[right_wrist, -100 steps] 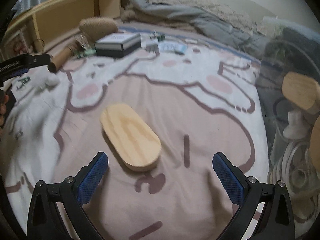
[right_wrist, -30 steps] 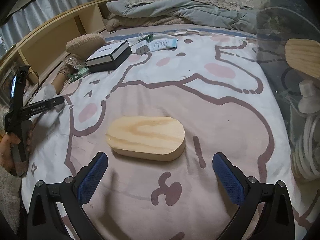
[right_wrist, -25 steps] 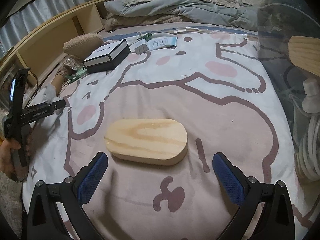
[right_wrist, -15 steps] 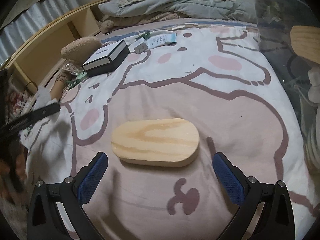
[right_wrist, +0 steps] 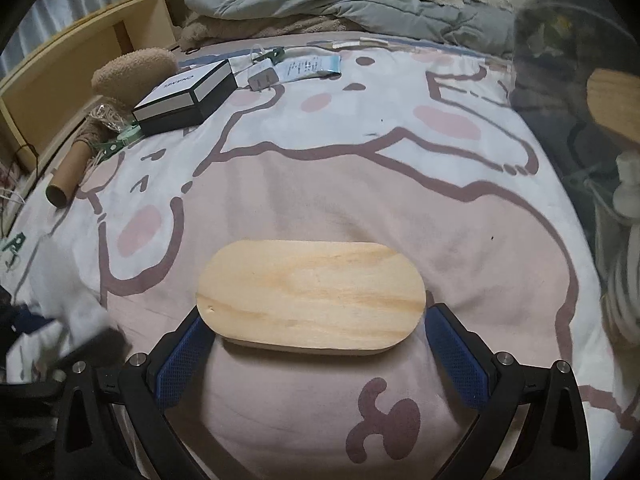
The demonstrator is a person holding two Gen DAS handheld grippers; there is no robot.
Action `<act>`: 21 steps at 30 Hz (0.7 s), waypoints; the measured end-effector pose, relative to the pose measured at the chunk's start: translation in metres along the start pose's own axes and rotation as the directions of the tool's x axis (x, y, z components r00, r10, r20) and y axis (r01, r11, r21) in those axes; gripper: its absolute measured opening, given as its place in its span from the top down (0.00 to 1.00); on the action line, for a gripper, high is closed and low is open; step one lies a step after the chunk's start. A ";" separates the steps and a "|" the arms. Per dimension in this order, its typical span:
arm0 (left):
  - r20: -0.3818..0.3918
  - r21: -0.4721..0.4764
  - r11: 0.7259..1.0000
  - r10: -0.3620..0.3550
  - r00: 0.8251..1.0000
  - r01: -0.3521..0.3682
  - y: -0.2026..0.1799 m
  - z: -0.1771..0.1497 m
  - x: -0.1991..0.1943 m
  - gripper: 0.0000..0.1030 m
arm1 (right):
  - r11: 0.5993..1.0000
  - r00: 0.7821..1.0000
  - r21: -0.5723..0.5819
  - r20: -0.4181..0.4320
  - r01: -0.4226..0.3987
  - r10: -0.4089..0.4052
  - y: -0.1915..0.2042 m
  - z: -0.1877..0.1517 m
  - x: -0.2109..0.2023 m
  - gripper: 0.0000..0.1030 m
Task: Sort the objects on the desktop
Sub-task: 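Lift the tissue with the left gripper while the right gripper grasps the wooden block, then carry the tissue and the wooden block with both grippers toward the clear bin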
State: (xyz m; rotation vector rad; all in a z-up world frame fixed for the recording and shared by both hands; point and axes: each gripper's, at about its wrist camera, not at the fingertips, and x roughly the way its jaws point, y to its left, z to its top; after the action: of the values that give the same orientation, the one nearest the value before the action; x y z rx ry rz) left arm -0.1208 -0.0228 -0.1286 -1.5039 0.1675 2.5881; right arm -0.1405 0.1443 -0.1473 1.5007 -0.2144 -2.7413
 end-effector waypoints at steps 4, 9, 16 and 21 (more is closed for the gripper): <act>0.010 -0.049 0.998 0.027 1.000 -0.026 0.006 -0.007 -0.004 0.30 | 1.000 1.000 0.003 0.004 -0.020 0.020 0.000 0.001 -0.004 0.00; 0.015 -0.008 0.998 0.062 0.998 -0.061 -0.001 -0.010 -0.002 0.23 | 0.998 0.997 -0.007 0.046 -0.066 0.066 0.002 0.001 -0.013 0.02; 0.039 -0.029 0.999 0.032 0.999 -0.031 0.005 -0.005 -0.003 0.19 | 0.997 0.996 -0.025 0.051 -0.071 0.072 0.002 0.001 -0.017 0.09; 0.024 -0.095 0.995 -0.034 0.999 0.036 0.014 -0.001 0.001 0.33 | 0.997 0.995 -0.032 0.073 -0.067 0.069 0.002 0.002 -0.027 0.09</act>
State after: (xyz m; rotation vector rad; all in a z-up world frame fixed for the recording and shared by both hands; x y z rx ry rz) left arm -0.1230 -0.0369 -0.1298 -1.4934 0.0158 2.6188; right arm -0.1273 0.1444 -0.1236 1.3600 -0.2208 -2.7365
